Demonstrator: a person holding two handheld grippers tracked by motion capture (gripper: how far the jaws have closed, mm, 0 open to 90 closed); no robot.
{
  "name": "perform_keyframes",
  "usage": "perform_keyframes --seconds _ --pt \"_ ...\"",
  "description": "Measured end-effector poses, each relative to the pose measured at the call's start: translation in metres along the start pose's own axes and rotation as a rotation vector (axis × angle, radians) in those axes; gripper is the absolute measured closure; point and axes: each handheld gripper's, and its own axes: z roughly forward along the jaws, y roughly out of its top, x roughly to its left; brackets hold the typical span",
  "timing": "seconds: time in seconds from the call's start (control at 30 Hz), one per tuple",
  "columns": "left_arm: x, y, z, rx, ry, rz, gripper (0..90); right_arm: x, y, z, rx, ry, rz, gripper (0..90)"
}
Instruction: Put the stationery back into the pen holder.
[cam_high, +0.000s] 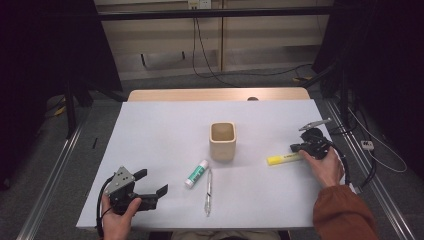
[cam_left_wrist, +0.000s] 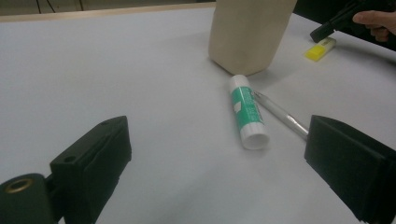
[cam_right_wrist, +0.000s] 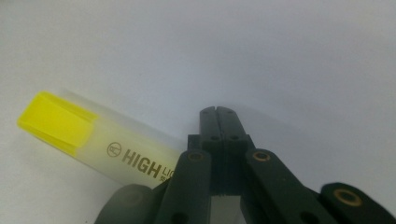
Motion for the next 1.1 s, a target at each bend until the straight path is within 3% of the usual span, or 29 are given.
perform_keyframes --seconds 0.13,0.57,1.1 --pt "0.000 0.000 0.000 0.000 0.000 0.001 7.2 0.004 -0.004 -0.003 0.004 -0.009 -0.007 90.0" --pt "0.000 0.000 -0.001 -0.002 -0.002 0.001 7.2 0.004 -0.017 -0.014 0.006 0.028 0.018 90.0" --pt "0.001 0.000 0.000 0.001 -0.001 0.001 7.1 0.019 -0.026 -0.022 0.040 0.032 0.029 90.0"
